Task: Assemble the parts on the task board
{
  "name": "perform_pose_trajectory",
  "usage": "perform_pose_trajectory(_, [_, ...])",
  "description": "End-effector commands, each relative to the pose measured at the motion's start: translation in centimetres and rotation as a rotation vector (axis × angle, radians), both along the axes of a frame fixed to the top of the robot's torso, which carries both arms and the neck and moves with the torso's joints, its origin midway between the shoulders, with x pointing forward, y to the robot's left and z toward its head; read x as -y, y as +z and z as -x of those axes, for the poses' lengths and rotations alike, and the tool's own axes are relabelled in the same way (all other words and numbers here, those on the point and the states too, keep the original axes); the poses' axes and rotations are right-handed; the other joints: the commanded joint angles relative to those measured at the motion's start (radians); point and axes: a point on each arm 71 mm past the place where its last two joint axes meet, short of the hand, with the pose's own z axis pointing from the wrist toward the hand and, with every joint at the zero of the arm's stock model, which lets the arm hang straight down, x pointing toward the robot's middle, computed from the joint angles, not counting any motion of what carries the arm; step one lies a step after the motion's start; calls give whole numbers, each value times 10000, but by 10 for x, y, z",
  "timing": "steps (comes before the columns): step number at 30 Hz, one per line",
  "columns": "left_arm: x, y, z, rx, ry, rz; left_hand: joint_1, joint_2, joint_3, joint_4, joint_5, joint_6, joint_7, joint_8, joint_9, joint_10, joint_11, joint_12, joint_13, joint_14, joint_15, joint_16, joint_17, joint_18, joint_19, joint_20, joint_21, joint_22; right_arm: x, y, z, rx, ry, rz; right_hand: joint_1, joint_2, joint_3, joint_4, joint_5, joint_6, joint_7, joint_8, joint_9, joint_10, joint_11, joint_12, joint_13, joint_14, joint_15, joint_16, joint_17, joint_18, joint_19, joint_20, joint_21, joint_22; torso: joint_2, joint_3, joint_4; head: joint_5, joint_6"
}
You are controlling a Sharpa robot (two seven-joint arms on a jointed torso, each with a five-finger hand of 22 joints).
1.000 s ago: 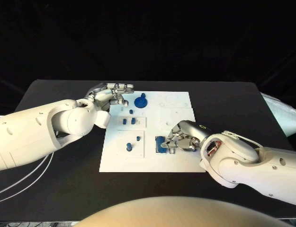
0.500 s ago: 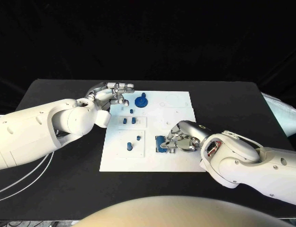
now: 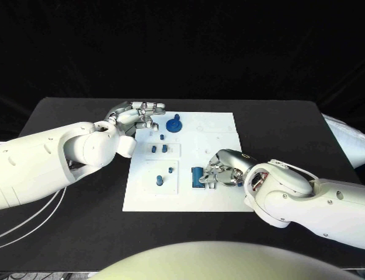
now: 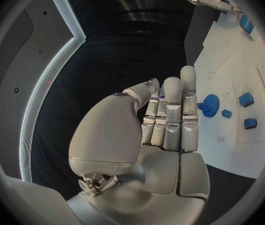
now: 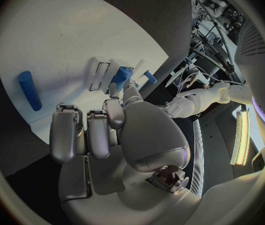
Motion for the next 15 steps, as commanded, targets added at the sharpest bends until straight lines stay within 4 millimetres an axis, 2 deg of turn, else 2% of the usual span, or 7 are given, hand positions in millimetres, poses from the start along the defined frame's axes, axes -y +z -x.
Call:
perform_pose_trajectory(1, [3, 1, 1, 73, -210, 90, 14, 107, -48, -22, 37, -58, -11, 56, -16, -71, 4, 36, -17, -52, 0, -28, -9, 111, -82, 17, -46, -9, -1, -3, 1, -174, 182, 460, 186, -111, -32, -135, -54, -6, -57, 7, 19, 56, -86, 50, 8, 649, -60, 13, 369, -143, 25, -65, 56, 4, -4, -6, -4, 20, -15])
perform_pose_trajectory(4, [3, 1, 0, 75, -206, 89, 14, 107, -48, -22, 37, -58, -11, 56, -16, -71, 4, 36, -17, -52, 0, -28, -9, 111, -82, 17, -46, -9, -2, -3, 0, -166, 227, 516, 185, -173, -47, -162, -50, -4, -50, 3, 19, 52, -81, 42, 7, 648, -56, 11, 367, -143, 22, -63, 52, -1, -5, -4, -22, 32, -4])
perform_pose_trajectory(11, [2, 1, 1, 73, -204, 87, 14, 107, -48, -22, 37, -58, -11, 56, -16, -71, 4, 36, -17, -52, 0, -28, -9, 111, -82, 17, -46, -9, 0, 0, 1, 92, 119, 357, 123, -205, -63, -149, -40, 4, -35, -1, 20, 50, -70, 26, 2, 647, -48, 5, 360, -144, 22, -59, 51, -1, 3, 5, -13, 15, 0])
perform_pose_trajectory(15, [2, 1, 0, 71, -192, 80, 23, 107, -47, -31, 38, -61, -10, 59, -17, -75, 5, 41, -17, -56, -1, -27, -12, 112, -84, 17, -48, -10, 7, 6, 4, 409, -39, -166, -48, -250, -95, -78, 128, -45, -4, -51, 6, -15, -44, -120, -103, 639, -27, -18, 327, -132, -1, -48, 16, -60, -7, 2, -23, -2, 15])
